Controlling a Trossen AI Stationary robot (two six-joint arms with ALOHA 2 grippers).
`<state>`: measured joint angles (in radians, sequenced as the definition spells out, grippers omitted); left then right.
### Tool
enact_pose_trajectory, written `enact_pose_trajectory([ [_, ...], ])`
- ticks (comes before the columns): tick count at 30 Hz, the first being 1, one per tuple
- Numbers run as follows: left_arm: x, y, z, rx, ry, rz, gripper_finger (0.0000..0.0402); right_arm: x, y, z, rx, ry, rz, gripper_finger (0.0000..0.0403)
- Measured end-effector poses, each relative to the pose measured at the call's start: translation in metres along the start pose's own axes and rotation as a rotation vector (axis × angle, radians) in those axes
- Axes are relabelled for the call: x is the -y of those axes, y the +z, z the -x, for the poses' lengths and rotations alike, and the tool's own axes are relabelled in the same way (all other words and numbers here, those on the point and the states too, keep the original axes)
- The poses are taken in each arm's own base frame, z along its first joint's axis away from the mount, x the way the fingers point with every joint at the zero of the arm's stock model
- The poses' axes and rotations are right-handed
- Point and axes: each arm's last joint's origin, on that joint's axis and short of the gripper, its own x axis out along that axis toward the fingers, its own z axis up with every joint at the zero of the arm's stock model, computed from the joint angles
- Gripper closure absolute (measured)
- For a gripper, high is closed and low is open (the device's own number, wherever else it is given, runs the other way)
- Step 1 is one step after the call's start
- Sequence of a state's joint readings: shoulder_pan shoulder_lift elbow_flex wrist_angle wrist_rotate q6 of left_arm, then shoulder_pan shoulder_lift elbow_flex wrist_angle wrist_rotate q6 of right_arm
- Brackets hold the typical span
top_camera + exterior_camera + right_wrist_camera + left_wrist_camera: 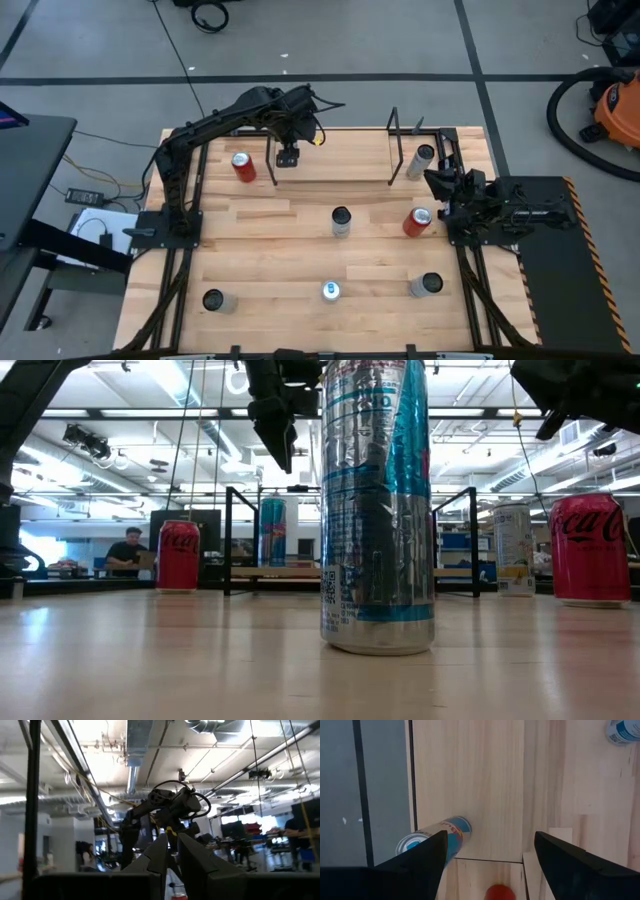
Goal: Place canned beverage on shelf
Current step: Put the top white-blue soda can on the shelf
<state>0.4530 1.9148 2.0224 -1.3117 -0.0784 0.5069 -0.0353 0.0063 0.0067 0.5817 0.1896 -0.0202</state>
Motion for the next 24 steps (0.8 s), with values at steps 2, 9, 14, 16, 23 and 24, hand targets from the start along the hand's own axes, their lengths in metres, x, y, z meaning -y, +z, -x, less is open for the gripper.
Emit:
enact_pose_trajectory([
  [2,0.000,0.000,0.000,0.000,0.000,0.000,0.0102,0.000,0.000,0.000,0.000,0.000,0.050,0.0339],
  [9,0.000,0.000,0.000,0.000,0.000,0.005,0.0102,0.000,-0.005,0.000,-0.054,-0.005,0.101,0.0287],
  [14,0.000,0.000,0.000,-0.001,0.000,-0.005,0.0102,0.002,-0.013,0.001,-0.136,-0.049,0.116,0.0248],
  [16,0.000,0.000,0.000,-0.001,-0.001,0.004,0.0102,0.002,-0.013,0.001,-0.134,-0.059,0.115,0.0234],
  [23,0.000,0.000,0.000,-0.001,-0.001,0.039,0.0102,0.003,-0.010,0.001,-0.102,-0.104,0.035,0.0193],
  [24,0.000,0.000,0.000,-0.001,-0.001,0.055,0.0102,0.003,-0.009,0.001,-0.089,-0.115,0.017,0.0190],
])
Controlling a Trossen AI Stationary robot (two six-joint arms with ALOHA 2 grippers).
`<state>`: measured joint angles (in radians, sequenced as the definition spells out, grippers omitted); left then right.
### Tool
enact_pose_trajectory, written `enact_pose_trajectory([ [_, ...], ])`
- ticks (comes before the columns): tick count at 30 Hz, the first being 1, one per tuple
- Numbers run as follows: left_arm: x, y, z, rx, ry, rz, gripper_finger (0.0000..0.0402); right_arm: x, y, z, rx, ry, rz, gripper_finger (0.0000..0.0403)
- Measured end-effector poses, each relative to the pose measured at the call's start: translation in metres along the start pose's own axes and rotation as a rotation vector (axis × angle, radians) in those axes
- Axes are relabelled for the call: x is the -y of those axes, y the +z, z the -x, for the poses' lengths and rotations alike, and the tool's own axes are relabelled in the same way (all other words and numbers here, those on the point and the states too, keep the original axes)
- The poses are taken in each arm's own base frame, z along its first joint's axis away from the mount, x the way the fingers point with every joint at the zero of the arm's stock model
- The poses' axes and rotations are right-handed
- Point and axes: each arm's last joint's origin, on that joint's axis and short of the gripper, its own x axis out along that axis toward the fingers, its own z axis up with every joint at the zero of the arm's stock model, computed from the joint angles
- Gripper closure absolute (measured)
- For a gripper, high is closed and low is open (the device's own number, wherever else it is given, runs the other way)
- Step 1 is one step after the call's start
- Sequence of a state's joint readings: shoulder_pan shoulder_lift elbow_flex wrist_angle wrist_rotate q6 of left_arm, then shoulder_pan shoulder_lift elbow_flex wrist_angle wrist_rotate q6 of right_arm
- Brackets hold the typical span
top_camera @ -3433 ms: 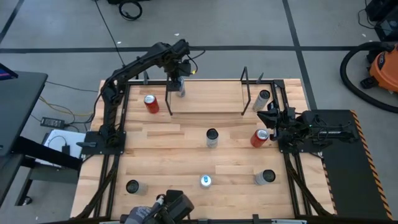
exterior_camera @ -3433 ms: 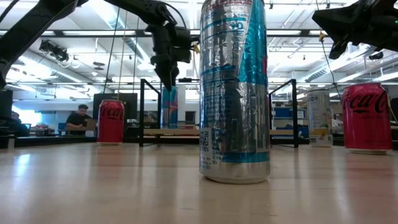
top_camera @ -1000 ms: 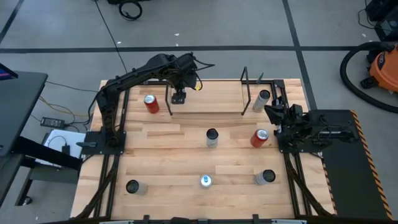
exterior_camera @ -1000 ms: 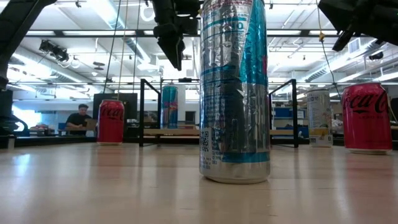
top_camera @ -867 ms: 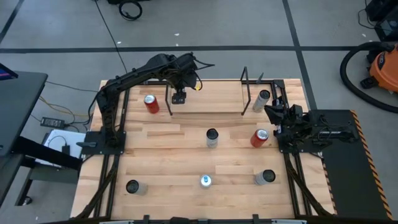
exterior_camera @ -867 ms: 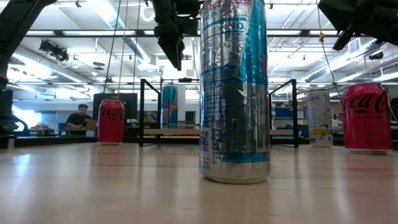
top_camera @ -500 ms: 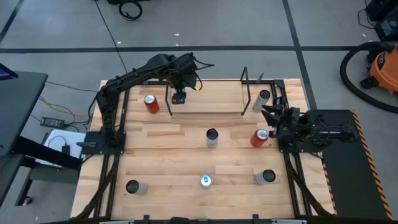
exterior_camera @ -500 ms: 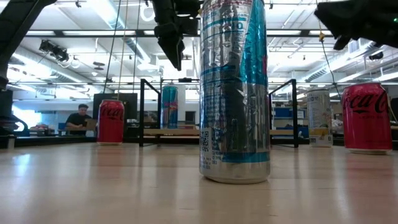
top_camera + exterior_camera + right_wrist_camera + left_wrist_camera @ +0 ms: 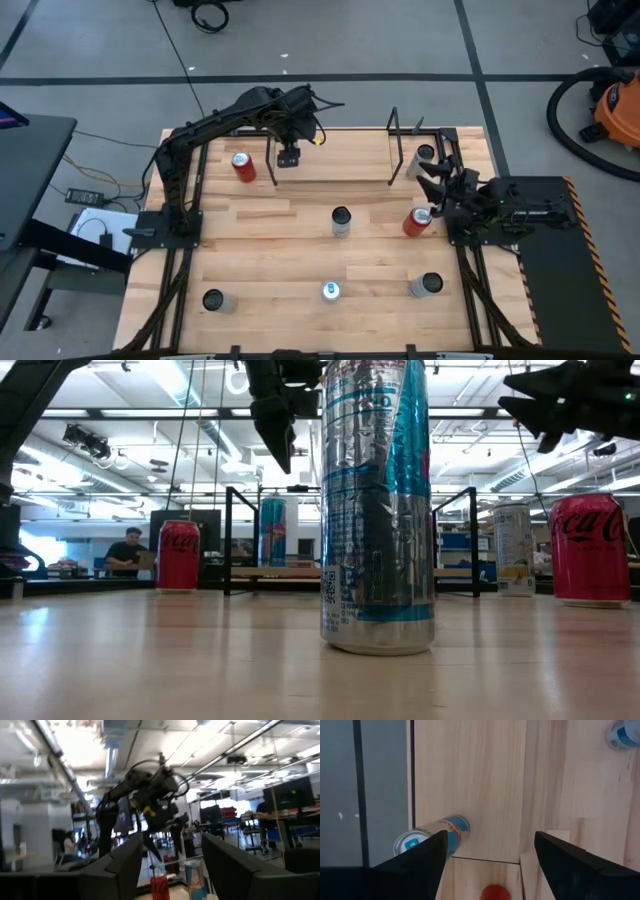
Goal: Place canned beverage on shelf
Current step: Put the top white-blue soda can on the shelf
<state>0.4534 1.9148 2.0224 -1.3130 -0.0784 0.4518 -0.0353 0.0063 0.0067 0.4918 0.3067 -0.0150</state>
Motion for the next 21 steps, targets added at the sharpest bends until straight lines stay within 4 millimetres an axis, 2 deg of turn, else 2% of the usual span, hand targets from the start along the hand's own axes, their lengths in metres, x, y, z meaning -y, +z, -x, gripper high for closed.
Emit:
enact_pose_trajectory([
  [5,0.0004,0.0004,0.0000,0.002,0.000,0.073,0.0102,0.0012,0.0054,0.0002,0.054,-0.038,-0.037,0.0187],
  [14,-0.0016,0.0052,0.0002,0.050,0.023,0.019,0.0102,0.0002,0.0057,0.0002,0.058,-0.004,-0.042,0.0187],
  [21,-0.0017,0.0055,0.0002,0.054,0.024,0.028,0.0102,-0.0041,0.0044,0.0004,0.046,0.144,-0.026,0.0175],
])
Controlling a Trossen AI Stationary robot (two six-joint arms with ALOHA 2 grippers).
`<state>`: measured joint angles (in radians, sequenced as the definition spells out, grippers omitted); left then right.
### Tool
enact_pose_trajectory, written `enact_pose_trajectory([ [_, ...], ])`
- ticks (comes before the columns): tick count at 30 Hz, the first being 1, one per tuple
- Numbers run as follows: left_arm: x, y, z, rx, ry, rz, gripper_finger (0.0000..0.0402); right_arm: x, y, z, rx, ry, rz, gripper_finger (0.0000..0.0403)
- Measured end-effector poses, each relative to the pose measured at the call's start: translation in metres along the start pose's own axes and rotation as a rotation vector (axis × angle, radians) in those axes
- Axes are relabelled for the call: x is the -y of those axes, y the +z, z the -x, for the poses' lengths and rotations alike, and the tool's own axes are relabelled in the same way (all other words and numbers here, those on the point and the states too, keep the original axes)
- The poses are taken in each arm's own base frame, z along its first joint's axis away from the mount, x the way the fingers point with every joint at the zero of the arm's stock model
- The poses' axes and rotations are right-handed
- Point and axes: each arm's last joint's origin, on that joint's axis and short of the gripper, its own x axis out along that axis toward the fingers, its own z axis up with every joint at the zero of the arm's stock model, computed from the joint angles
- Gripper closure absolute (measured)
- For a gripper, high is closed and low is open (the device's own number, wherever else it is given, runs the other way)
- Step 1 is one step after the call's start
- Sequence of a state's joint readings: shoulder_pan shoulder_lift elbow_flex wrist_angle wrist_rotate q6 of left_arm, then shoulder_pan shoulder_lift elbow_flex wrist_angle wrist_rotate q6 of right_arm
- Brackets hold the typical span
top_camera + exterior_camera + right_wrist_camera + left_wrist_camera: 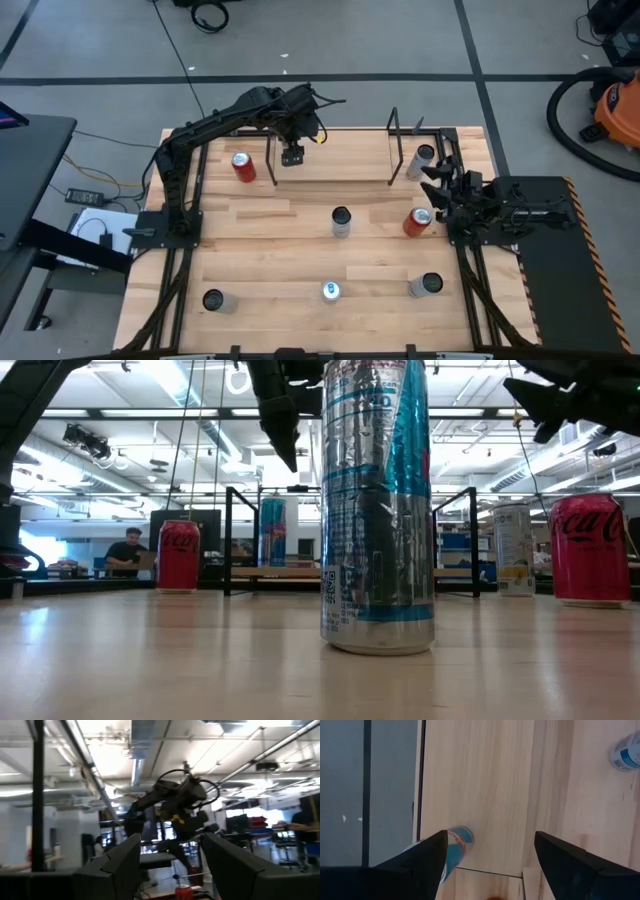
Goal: Place canned beverage on shelf
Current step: Put the top white-blue soda can on the shelf
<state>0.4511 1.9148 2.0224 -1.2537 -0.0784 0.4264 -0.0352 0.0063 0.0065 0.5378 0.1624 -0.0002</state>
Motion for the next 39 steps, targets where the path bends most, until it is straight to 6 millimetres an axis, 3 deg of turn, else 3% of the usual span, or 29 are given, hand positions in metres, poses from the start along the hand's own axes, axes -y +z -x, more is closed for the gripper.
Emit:
enact_pose_trajectory([
  [10,0.000,-0.001,0.000,-0.005,-0.003,0.083,0.0102,-0.001,-0.007,0.000,-0.073,0.041,0.146,0.0069],
  [16,0.002,-0.003,0.000,-0.030,-0.017,0.107,0.0102,-0.001,-0.004,0.000,-0.044,0.037,0.060,0.0019],
  [22,0.005,-0.002,0.000,-0.018,-0.062,0.112,0.0102,-0.001,-0.004,0.000,-0.048,0.033,0.069,0.0011],
  [28,0.009,-0.004,0.001,-0.048,-0.079,0.103,0.0102,-0.002,0.011,-0.010,-0.083,0.029,0.100,0.0014],
  [39,0.012,-0.004,0.001,-0.061,-0.087,0.093,0.0102,-0.011,0.017,-0.056,-0.292,0.089,0.177,0.0017],
])
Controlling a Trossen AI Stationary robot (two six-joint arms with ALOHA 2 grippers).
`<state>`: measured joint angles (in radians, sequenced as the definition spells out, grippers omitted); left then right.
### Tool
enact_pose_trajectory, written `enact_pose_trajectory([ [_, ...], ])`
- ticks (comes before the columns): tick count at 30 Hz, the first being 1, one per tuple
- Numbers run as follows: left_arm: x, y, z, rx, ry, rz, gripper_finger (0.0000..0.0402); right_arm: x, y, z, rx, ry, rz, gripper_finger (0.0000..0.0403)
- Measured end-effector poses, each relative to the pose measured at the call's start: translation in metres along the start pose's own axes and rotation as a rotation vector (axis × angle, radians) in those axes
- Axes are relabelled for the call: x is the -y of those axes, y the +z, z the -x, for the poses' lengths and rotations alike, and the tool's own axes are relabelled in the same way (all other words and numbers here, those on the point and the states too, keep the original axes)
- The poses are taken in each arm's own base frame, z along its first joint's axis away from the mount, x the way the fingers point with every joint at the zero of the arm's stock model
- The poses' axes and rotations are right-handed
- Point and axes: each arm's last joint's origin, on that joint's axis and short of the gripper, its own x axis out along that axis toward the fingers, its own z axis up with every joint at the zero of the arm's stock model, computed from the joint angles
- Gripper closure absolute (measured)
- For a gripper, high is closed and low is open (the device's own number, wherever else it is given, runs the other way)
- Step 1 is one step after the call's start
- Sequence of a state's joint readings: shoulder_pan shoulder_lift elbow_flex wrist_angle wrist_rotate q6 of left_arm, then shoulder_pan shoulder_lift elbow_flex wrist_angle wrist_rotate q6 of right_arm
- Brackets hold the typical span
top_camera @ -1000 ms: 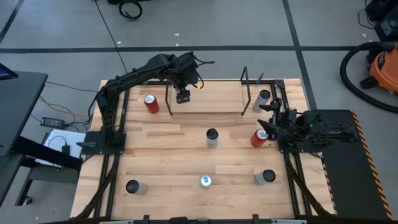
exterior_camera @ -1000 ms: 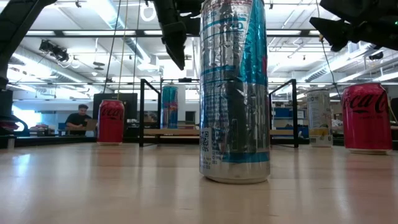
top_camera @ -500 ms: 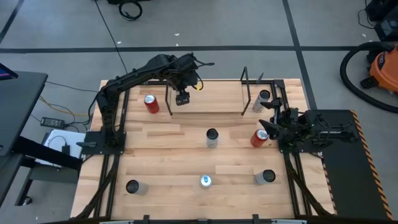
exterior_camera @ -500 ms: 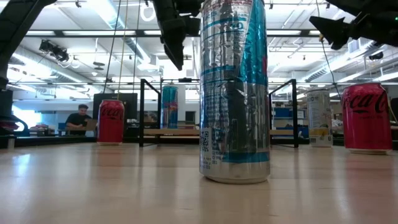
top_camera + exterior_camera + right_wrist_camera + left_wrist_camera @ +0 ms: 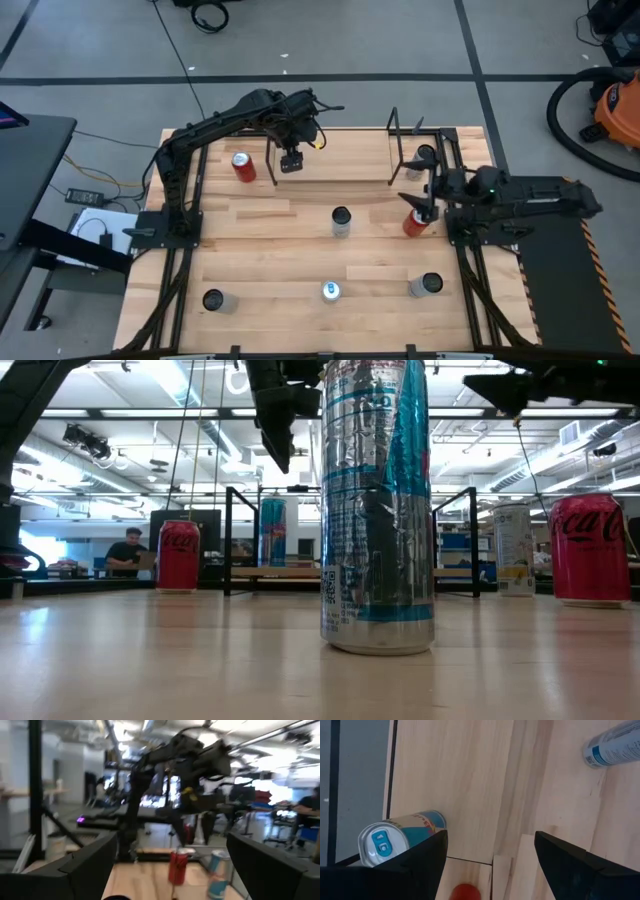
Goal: Place canned beverage on shelf
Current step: Put the top white-blue soda can on the shelf
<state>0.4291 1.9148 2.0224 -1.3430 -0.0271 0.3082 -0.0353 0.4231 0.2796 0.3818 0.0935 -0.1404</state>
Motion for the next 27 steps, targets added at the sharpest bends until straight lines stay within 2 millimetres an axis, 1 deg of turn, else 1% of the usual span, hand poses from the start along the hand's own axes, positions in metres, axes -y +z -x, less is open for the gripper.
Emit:
enact_pose_trajectory([
  [4,0.003,0.001,0.000,-0.002,-0.005,-0.006,0.0102,-0.003,0.008,-0.019,-0.038,0.070,0.022,0.0017],
  [6,0.003,0.000,0.000,-0.008,-0.015,-0.006,0.0102,-0.003,0.011,-0.027,-0.049,0.078,0.039,0.0017],
  [9,0.006,0.000,0.000,-0.002,-0.049,-0.003,0.0102,-0.004,0.010,-0.038,-0.086,0.060,0.042,0.0017],
  [12,0.010,0.001,0.000,0.007,-0.080,-0.010,0.0102,-0.005,0.005,-0.045,-0.123,0.061,-0.019,0.0017],
  [14,0.014,0.002,0.000,0.009,-0.087,-0.019,0.0102,-0.007,0.000,-0.050,-0.142,0.094,-0.046,0.0017],
  [19,0.024,0.004,0.001,0.002,-0.101,-0.044,0.0102,-0.012,-0.013,-0.063,-0.170,0.144,-0.032,0.0017],
  [22,0.032,0.002,0.002,-0.040,-0.118,-0.056,0.0102,-0.014,-0.022,-0.068,-0.211,0.150,-0.023,0.0017],
  [27,0.045,-0.009,0.004,-0.171,-0.154,-0.022,0.0102,-0.016,-0.034,-0.076,-0.245,0.173,-0.002,0.0017],
])
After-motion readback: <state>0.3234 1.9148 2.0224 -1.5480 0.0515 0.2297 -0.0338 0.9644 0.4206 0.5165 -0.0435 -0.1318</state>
